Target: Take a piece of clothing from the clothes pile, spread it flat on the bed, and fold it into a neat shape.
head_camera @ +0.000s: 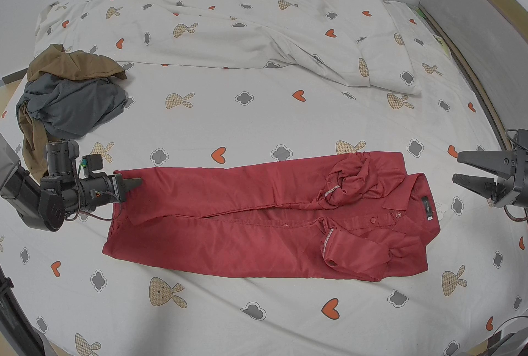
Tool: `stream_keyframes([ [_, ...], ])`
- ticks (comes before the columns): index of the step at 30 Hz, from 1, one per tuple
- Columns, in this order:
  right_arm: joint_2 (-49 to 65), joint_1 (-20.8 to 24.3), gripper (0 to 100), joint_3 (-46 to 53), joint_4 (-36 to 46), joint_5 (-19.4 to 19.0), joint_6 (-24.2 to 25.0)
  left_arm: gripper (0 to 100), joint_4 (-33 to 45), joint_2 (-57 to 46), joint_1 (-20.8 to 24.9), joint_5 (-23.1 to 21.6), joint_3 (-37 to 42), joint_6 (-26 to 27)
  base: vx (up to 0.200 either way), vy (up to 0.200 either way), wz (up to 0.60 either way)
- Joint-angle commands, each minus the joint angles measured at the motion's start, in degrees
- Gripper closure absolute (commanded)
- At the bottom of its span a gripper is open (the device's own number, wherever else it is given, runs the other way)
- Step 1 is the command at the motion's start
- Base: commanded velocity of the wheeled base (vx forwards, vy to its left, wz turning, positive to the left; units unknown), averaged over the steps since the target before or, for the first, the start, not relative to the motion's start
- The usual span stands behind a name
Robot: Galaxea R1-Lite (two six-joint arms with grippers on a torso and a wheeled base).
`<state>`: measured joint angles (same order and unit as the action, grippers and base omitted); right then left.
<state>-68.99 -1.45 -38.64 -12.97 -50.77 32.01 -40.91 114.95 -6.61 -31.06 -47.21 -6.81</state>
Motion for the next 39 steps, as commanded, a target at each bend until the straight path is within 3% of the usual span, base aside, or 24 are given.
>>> stream_keyframes([
  [1,0.0,0.0,0,0.3,0.0,-0.1,0.0,100,0.0,-1.7,-0.5,0.0,-0.7,0.0,0.000,0.000,0.00],
  [20,-0.2,0.6,0,0.7,0.0,-0.1,-0.1,100,1.4,5.9,-1.9,0.0,-11.5,0.2,0.000,0.000,0.00],
  [31,0.0,1.8,0,1.4,0.0,0.0,-0.1,100,12.4,0.5,-1.8,0.1,-12.1,2.0,0.000,0.000,0.00],
  [32,0.0,1.8,0,1.5,0.0,0.0,-0.1,0,12.4,0.6,-1.8,0.1,-11.9,3.0,0.000,0.000,0.00],
  [39,0.7,1.8,0,1.6,0.0,-0.1,-0.1,0,12.0,0.5,-3.2,0.3,-11.5,5.2,0.000,0.000,0.00],
])
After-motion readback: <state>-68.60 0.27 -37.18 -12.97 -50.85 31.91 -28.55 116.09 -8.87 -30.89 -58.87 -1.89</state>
